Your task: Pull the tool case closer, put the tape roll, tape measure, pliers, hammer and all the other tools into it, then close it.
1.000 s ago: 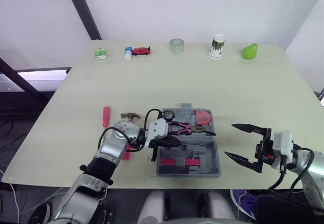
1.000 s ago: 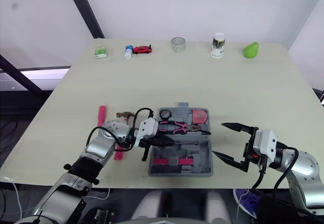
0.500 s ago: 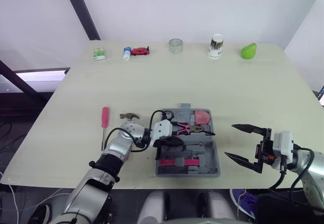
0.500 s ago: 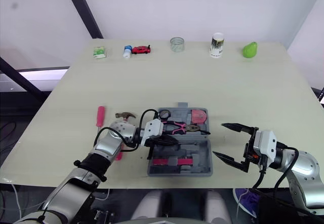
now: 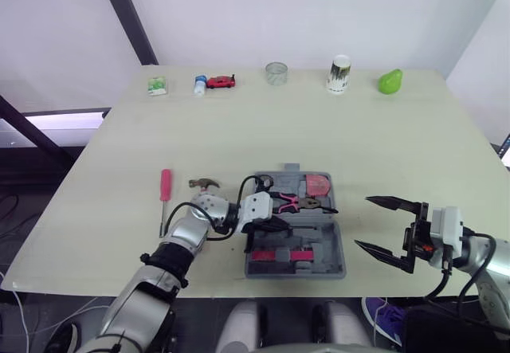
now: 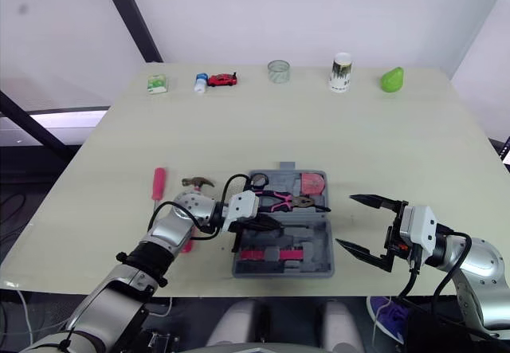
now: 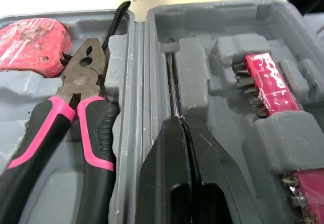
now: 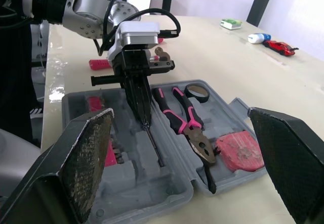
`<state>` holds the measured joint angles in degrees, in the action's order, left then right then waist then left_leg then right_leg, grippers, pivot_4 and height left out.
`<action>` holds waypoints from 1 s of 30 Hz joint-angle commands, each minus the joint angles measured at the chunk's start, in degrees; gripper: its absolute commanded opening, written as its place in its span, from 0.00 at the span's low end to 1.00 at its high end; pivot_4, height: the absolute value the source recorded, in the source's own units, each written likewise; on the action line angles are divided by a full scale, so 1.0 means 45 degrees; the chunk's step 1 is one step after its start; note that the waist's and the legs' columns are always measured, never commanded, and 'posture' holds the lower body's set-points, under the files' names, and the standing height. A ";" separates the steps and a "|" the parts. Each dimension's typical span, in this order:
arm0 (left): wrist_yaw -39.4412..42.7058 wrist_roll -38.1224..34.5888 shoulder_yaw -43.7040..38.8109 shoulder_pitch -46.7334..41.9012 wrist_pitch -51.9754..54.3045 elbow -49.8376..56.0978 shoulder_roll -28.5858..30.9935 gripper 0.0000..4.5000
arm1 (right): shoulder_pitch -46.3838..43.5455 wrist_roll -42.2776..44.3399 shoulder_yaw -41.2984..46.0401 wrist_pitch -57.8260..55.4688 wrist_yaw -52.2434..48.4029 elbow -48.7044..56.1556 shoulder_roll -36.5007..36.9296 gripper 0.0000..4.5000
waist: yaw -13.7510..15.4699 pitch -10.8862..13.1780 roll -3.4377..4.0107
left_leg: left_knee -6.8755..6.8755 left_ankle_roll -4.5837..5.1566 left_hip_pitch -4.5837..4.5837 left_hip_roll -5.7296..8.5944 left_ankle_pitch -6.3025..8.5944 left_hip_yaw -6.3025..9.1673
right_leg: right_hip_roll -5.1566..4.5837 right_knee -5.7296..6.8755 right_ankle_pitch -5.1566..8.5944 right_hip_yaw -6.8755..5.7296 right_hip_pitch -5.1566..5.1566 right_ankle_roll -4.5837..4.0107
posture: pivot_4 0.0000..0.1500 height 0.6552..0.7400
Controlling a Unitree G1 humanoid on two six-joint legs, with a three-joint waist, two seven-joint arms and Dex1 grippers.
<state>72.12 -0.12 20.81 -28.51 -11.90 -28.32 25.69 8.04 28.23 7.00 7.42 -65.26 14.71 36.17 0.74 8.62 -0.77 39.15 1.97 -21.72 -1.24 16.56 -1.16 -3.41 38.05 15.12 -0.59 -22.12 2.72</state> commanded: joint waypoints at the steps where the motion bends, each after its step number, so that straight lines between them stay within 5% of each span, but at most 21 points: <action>1: -0.0259 0.0947 0.0483 0.0406 0.0479 -0.0637 0.0376 0.01 | -0.0057 0.0184 0.0272 0.0074 -0.0022 0.0220 0.0147 1.00 | -0.0004 -0.0014 0.0007 | 0.0000 0.0000 0.0006 -0.0002 0.0000 0.0001 | 0.0000 0.0000 0.0000 -0.0001 0.0006 0.0000 | 1.00 1.00; 15: -0.0547 0.0180 -0.0128 0.0449 0.1544 0.0353 0.0256 0.01 | -0.0074 0.0159 0.0197 0.0126 -0.0113 0.0114 0.0148 1.00 | -0.0007 -0.0046 0.0034 | 0.0000 0.0000 0.0012 -0.0007 0.0000 0.0001 | 0.0008 -0.0002 0.0000 0.0002 0.0014 0.0000 | 1.00 1.00; 30: -0.1561 -0.5233 -0.4770 0.2837 0.5407 0.6505 0.0874 0.01 | 0.0081 0.0009 0.0722 0.0118 0.1036 -0.0888 -0.0503 1.00 | -0.0082 -0.0013 0.0023 | -0.0007 0.0005 -0.0023 -0.0021 0.0006 0.0004 | -0.0032 -0.0018 0.0000 -0.0001 -0.0016 -0.0001 | 1.00 1.00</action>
<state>66.64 -21.86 1.58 -16.46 10.50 -1.81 28.51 8.25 28.21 8.18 7.38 -61.75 10.43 34.16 0.37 8.56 -0.66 39.10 1.99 -21.82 -1.34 16.59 -1.13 -3.56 37.97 15.12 -0.60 -22.19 2.71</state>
